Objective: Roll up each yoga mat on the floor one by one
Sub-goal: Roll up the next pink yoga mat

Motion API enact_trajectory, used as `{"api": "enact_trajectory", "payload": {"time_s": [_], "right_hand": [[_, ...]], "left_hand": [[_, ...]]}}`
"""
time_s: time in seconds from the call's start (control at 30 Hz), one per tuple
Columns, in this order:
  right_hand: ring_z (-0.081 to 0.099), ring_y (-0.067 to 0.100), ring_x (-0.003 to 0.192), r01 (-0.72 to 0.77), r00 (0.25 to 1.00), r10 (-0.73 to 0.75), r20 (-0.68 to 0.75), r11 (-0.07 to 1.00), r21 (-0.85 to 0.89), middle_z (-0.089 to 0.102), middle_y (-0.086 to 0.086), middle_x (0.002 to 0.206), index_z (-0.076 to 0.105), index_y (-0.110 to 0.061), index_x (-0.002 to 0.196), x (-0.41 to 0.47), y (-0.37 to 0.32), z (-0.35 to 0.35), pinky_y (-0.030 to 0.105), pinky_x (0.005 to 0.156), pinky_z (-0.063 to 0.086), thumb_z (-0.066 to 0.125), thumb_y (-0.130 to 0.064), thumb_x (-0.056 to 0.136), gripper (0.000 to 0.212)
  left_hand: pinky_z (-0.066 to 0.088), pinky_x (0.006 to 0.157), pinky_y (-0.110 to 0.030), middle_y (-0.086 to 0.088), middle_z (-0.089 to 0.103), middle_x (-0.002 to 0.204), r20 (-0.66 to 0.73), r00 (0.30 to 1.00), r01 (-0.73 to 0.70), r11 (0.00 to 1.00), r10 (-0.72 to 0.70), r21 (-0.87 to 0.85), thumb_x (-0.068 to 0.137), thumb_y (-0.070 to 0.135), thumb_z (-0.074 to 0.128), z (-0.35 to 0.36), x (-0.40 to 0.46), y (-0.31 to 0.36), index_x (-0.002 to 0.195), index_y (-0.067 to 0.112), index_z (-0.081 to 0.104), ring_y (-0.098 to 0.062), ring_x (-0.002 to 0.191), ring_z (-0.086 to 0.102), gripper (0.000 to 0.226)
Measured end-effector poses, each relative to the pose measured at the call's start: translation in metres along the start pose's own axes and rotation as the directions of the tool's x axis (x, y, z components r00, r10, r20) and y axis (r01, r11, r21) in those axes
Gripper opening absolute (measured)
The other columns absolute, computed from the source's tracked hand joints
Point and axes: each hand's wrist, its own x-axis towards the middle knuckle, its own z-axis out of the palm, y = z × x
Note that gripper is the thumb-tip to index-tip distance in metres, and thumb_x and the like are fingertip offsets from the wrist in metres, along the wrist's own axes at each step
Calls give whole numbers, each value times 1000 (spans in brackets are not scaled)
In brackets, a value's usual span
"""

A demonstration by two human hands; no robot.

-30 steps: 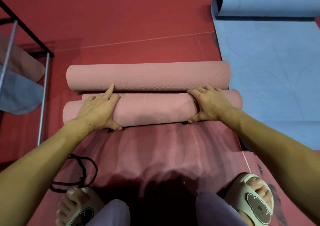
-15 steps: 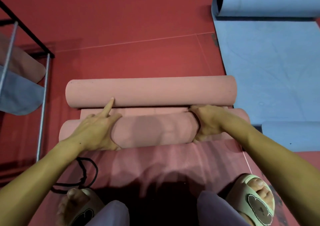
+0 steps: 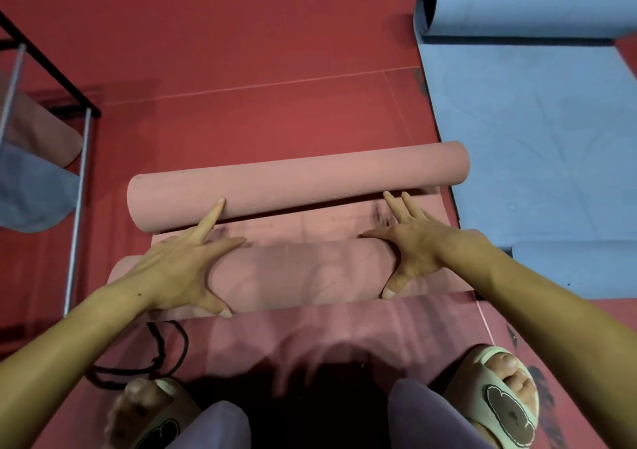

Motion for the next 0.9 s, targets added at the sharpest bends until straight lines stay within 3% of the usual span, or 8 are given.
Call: {"api": "enact_trajectory", "payload": {"time_s": [0.2, 0.3, 0.4, 0.5, 0.6, 0.67, 0.8, 0.9], "right_hand": [[-27, 35, 156, 51, 997, -48, -65, 997, 56, -33, 15, 167, 21, -50, 162, 3, 6, -3, 60, 129, 8, 90, -69, 61, 124], [-19, 34, 159, 95, 986, -78, -144, 989, 116, -28, 15, 170, 35, -45, 157, 7, 14, -8, 59, 128, 15, 89, -61, 70, 104], [-17, 34, 159, 129, 977, -100, -191, 981, 147, -26, 11, 171, 41, -42, 157, 10, 20, -14, 52, 130, 12, 82, -56, 83, 86], [-16, 36, 159, 138, 975, -106, -194, 978, 156, -24, 13, 172, 39, -39, 159, 11, 20, -18, 48, 130, 6, 74, -51, 92, 76], [-18, 38, 158, 127, 978, -93, -188, 977, 174, -21, 16, 171, 37, -37, 161, 13, 19, -18, 46, 129, 1, 66, -48, 100, 69], [-16, 39, 159, 125, 974, -78, -215, 969, 212, -19, 16, 172, 38, -37, 160, 15, 21, -17, 48, 129, 2, 62, -48, 102, 63], [-12, 42, 159, 122, 961, -59, -270, 967, 223, -13, 20, 172, 45, -32, 157, 18, 18, -17, 46, 129, 1, 59, -43, 104, 56], [-2, 40, 160, 144, 933, -55, -354, 963, 228, -4, 21, 173, 53, -29, 152, 21, 15, -17, 44, 131, 7, 61, -36, 105, 49]], "left_hand": [[48, 91, -36, 24, -32, 166, -86, 996, -23, 997, 17, -77, 60, 75, 86, 4, -1, -8, 158, 62, 13, -10, 157, 22, 123], [50, 89, -35, 29, -19, 168, -122, 992, -32, 995, 20, -97, 69, 65, 86, -3, 4, -13, 157, 63, 16, -11, 151, 35, 112], [51, 94, -38, 35, 16, 165, -137, 990, -58, 994, 45, -96, 76, 66, 79, -13, 10, -17, 151, 60, 35, -10, 144, 44, 87], [45, 87, -32, 29, 44, 144, -143, 989, -39, 998, 32, -52, 78, 71, 71, -20, 15, -10, 150, 51, 41, -7, 131, 51, 80], [44, 83, -35, 20, 49, 143, -176, 984, 23, 999, -14, 49, 72, 85, 64, -19, 17, 4, 150, 45, 38, -11, 127, 53, 91], [48, 95, -40, 15, 50, 146, -187, 982, 50, 995, -33, 90, 65, 95, 57, -13, 19, 9, 152, 39, 34, -16, 129, 55, 106], [43, 106, -43, 6, 51, 149, -201, 978, 79, 989, -52, 126, 58, 92, 69, -4, 28, 10, 154, 29, 36, -23, 133, 53, 120], [41, 111, -42, 3, 48, 155, -185, 980, 83, 995, -71, 59, 57, 91, 71, -8, 33, 6, 157, 30, 35, -23, 139, 48, 122]]}}
